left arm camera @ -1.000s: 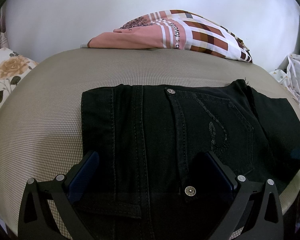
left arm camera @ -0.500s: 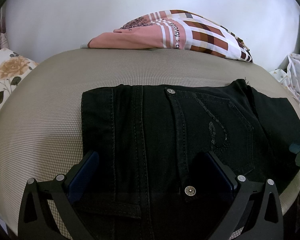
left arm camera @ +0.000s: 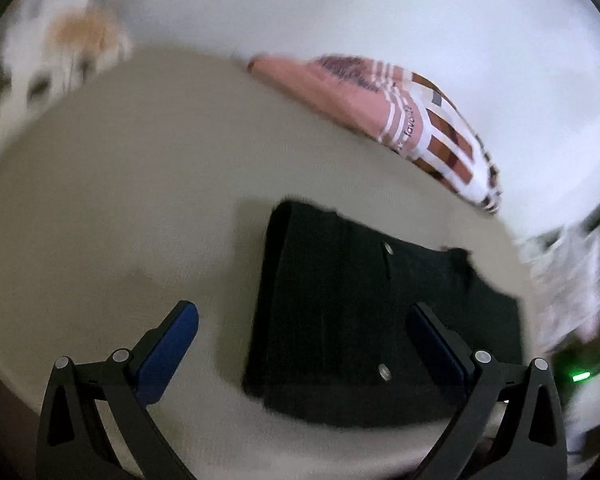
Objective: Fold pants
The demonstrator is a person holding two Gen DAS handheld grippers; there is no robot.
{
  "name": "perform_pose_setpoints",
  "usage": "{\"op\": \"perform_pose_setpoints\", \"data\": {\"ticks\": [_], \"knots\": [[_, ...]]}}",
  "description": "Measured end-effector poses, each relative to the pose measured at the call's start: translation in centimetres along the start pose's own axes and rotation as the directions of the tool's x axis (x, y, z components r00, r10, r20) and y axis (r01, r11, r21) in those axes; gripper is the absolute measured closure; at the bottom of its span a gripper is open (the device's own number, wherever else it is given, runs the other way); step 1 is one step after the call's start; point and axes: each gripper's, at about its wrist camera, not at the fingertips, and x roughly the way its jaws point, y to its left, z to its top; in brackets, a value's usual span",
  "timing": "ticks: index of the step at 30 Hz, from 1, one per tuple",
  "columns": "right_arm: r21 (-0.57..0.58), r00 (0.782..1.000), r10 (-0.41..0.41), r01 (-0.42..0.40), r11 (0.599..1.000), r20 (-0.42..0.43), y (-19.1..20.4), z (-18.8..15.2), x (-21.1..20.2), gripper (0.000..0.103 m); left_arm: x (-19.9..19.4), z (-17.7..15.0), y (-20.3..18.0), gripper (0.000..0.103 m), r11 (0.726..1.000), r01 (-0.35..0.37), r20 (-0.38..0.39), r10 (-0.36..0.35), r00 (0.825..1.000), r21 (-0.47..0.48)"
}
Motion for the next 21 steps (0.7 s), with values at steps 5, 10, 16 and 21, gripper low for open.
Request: {"op": "perform_pose_setpoints", "data": {"ticks": [5,10,16,21], "knots": [[-0.001,1.0,0.0,0.0,1.0,0.003,0.1,-0.1,-0.1,0.0,1.2,-0.8,3.8,0.0,0.966,0.162,-0.134,-0.191,0.972,-0.199],[-0.003,1.0,-0.002,0.002,1.0,0.001,0.1,0.0,0.0,0.0,3.0,-1.4,4.7,0.0,0.958,0.159,-0.205,-0.21,0.956,-0.24],[-0.004,1.0,-0.007,0.007,1.0,0.0,0.1,0.0,0.0,0.0,4.6,-0.2,5.0,0.0,0.938,0.268,-0.313,-0.328,0.891,-0.221],[-0.006,1.0,-0.012,0.012,1.0,-0.002,0.1,0.0,0.1,0.0,6.2,0.8,6.5,0.0,0.874,0.371,-0.388,-0.475,0.79,-0.315]]}}
